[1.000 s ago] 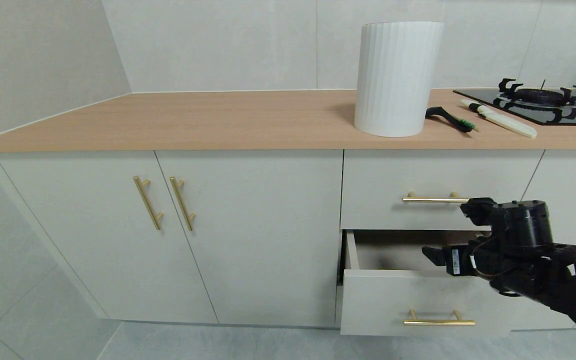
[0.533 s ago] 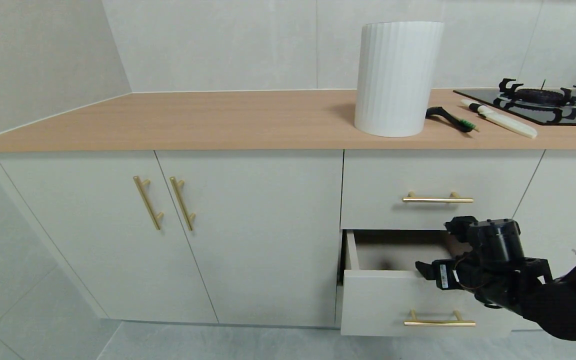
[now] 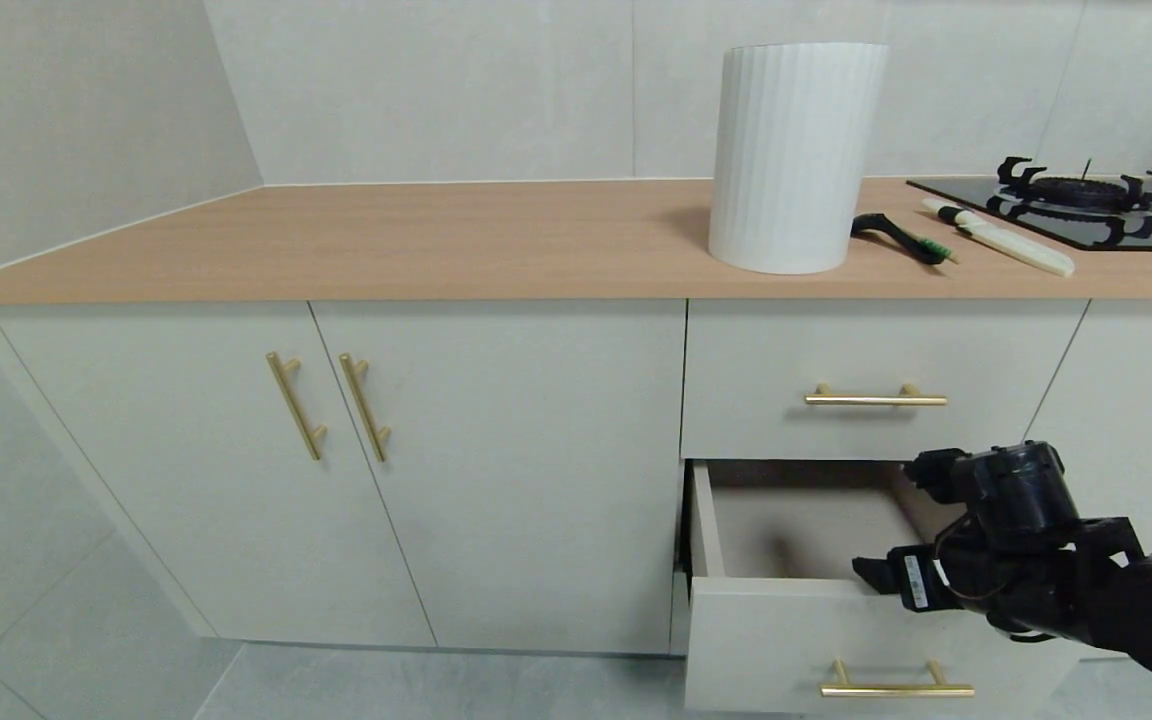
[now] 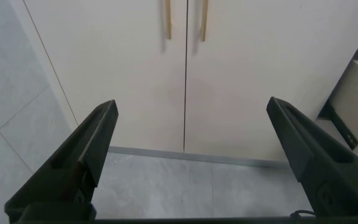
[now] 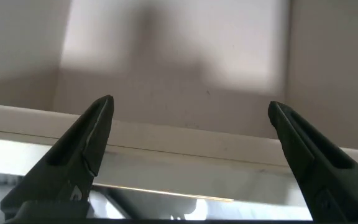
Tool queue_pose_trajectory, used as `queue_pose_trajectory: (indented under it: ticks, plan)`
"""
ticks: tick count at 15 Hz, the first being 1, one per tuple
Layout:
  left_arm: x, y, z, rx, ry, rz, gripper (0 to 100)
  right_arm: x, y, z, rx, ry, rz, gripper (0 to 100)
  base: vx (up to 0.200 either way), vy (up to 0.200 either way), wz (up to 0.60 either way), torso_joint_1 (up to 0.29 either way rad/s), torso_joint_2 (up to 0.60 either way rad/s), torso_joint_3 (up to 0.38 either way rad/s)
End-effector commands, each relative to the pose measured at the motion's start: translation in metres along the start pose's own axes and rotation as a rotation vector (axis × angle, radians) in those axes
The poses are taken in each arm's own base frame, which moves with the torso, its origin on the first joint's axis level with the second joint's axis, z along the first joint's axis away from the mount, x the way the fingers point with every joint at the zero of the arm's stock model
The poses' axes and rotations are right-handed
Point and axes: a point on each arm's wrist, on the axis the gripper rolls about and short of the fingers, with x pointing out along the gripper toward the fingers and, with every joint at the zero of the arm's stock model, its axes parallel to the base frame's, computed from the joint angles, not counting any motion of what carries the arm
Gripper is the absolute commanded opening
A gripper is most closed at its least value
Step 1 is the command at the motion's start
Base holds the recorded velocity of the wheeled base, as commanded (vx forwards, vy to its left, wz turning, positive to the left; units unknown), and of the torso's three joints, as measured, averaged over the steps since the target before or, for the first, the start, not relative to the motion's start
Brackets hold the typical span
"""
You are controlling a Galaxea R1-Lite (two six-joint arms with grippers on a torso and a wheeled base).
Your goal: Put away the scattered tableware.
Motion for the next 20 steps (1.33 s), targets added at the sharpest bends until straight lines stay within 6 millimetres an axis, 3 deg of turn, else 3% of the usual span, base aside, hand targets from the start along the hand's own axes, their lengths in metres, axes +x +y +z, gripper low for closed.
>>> queue_pose_trajectory:
  ticks: [1, 7, 14, 20]
  plan:
    - [0.000, 0.000, 0.000, 0.000, 0.000, 0.000, 100, -0.016, 0.001, 0.007, -0.012, -0.032, 0.014, 100, 0.000, 0.000, 0.00, 0.000, 0.00, 0.000]
    - [0.000, 0.000, 0.000, 0.000, 0.000, 0.002, 100, -0.042, 0.013, -0.011, -0.165, 0.120, 0.051, 100, 0.000, 0.000, 0.00, 0.000, 0.00, 0.000]
    - [0.000, 0.000, 0.000, 0.000, 0.000, 0.002, 100, -0.083, 0.013, -0.037, -0.440, 0.333, 0.100, 100, 0.000, 0.000, 0.00, 0.000, 0.00, 0.000]
    - [0.000, 0.000, 0.000, 0.000, -0.001, 0.000, 100, -0.090, 0.015, -0.053, -0.562, 0.449, 0.124, 100, 0.000, 0.000, 0.00, 0.000, 0.00, 0.000]
